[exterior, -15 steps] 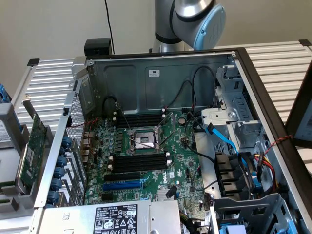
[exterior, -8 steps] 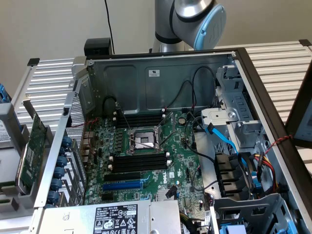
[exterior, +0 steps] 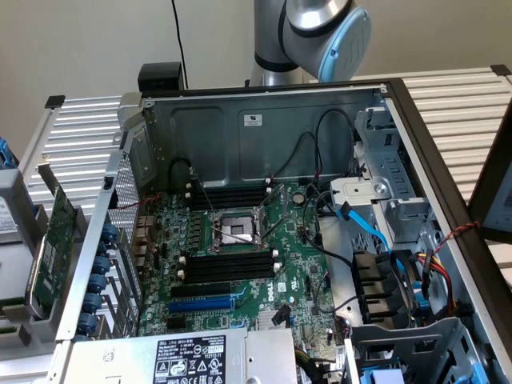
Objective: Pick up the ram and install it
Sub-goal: 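Pick up the ram and move it above insertion slot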
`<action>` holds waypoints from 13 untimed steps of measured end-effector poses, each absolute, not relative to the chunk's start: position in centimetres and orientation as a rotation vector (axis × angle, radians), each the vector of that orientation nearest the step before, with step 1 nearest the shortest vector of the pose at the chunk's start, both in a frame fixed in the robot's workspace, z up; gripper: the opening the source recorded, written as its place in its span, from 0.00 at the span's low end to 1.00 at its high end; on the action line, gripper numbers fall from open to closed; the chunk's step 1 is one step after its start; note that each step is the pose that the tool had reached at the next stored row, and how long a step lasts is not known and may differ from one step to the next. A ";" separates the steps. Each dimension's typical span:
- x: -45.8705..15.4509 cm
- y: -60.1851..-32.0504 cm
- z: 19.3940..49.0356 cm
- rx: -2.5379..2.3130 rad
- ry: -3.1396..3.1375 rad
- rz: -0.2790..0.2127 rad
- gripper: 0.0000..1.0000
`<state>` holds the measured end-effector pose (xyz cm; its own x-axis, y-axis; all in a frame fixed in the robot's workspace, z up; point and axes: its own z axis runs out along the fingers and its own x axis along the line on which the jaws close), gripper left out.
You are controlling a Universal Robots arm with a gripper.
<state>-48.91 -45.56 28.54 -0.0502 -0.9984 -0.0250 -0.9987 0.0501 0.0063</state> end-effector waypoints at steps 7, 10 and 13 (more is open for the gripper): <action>-48.9 -45.6 27.3 -2.176 2.247 0.034 0.48; -48.9 -45.6 26.7 -2.202 2.222 0.035 0.48; -48.9 -45.7 26.2 -2.216 2.209 0.035 0.48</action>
<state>-48.90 -45.66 26.19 0.0030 -0.9997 -0.0249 -1.0000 -0.0032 0.0064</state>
